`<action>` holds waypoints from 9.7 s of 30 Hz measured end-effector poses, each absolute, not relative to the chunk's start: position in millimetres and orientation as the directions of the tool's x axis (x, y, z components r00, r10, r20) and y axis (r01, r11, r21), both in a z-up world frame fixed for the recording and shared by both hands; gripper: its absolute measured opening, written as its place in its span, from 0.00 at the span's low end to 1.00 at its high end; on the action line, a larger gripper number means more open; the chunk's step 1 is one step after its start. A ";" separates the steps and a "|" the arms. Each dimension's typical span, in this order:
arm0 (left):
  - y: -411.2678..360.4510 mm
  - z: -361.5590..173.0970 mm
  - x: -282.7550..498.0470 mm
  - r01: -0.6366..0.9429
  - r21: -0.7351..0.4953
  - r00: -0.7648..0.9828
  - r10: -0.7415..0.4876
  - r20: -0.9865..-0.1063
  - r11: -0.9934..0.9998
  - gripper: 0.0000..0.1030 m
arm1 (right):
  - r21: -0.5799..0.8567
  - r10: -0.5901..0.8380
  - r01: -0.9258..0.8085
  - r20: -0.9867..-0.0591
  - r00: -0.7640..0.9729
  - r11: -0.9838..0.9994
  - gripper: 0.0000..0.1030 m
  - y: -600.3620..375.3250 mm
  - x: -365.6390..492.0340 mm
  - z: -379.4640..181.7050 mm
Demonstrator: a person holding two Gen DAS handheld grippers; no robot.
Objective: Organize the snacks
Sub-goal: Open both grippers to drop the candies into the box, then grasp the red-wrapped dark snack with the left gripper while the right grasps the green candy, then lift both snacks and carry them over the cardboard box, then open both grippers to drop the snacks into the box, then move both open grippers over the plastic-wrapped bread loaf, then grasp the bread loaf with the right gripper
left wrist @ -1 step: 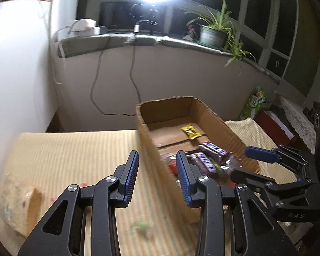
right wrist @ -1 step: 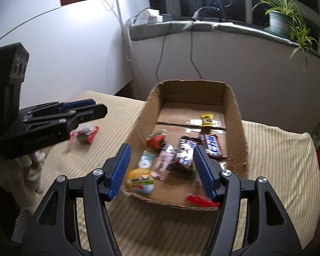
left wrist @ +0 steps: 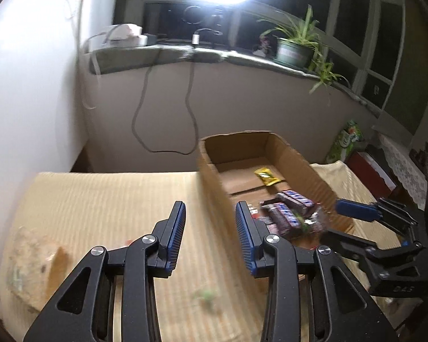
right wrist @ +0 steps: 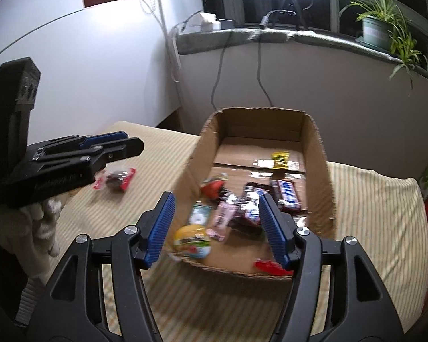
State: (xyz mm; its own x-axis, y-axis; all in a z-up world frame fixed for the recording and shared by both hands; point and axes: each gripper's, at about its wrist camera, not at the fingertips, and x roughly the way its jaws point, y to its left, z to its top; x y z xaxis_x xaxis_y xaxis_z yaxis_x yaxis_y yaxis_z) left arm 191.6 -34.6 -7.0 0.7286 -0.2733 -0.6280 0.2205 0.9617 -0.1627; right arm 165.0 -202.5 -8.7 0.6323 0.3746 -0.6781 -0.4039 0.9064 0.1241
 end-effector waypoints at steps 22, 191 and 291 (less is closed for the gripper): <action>54.6 -53.6 171.0 0.117 -0.164 0.702 -0.198 -0.684 0.980 0.56 | 0.213 0.471 -0.477 -0.710 0.524 0.853 0.62 -98.1 117.4 -63.6; -105.2 -27.4 279.8 0.344 -0.088 0.672 -0.311 -0.672 0.935 0.60 | 0.101 0.231 -0.227 -0.701 0.675 0.969 0.74 -235.3 235.7 -24.1; 146.8 -84.7 153.3 0.039 -0.287 0.622 -0.248 -0.743 0.957 0.61 | 0.560 0.688 -0.503 -0.719 0.100 0.658 0.51 73.4 239.8 -106.6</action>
State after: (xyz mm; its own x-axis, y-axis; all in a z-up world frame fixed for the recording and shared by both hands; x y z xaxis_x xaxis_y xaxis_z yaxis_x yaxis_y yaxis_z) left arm 153.3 146.8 -84.7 0.6220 -0.2484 -0.7426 0.0391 0.9570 -0.2875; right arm 239.8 73.4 -106.6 0.1000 0.6881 -0.7187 -0.5027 0.6583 0.5603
